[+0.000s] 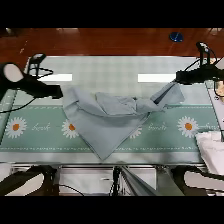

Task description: Fold the shirts.

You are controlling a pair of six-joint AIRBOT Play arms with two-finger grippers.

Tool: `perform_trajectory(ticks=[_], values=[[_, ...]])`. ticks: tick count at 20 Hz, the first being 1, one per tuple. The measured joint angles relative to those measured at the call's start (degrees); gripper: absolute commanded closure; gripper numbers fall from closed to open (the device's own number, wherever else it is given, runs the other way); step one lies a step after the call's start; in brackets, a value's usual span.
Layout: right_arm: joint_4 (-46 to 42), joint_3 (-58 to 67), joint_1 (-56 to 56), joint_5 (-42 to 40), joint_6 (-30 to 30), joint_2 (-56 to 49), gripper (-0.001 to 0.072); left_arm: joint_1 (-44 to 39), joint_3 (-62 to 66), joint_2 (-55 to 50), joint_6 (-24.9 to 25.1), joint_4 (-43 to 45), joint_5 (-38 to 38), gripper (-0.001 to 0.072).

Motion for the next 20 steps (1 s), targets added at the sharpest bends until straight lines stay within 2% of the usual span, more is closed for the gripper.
perform_trajectory(ticks=[2, 5, 9, 12, 16, 20], values=[[0.1, 0.0, 0.0, 0.6, 0.0, 0.1, 0.0694, 2.2, -2.2, 6.6, -1.1, -4.0, -4.7, 0.0002], [0.3, 0.0, 0.0, 1.1, -0.1, 0.2, 0.0694, 2.8, -11.1, 16.9, -3.0, -14.5, -8.7, 0.0002], [0.3, 0.0, 0.0, 2.0, 0.0, 0.2, 0.0694, -3.5, -27.7, 25.1, -8.6, -25.0, -8.4, 0.0003], [0.3, 0.0, 0.0, 2.9, 0.0, 0.2, 0.0694, -12.7, -37.4, 27.3, -13.4, -30.5, -1.8, 0.0004], [0.1, 0.0, 0.0, 3.9, 0.0, 0.2, 0.0693, -23.7, -42.3, 24.3, -19.6, -33.6, 9.5, 0.0013], [-0.3, 0.0, 0.0, 4.7, 0.0, 0.2, 0.0694, -31.3, -43.7, 15.6, -20.9, -37.3, 17.5, 0.0013]])
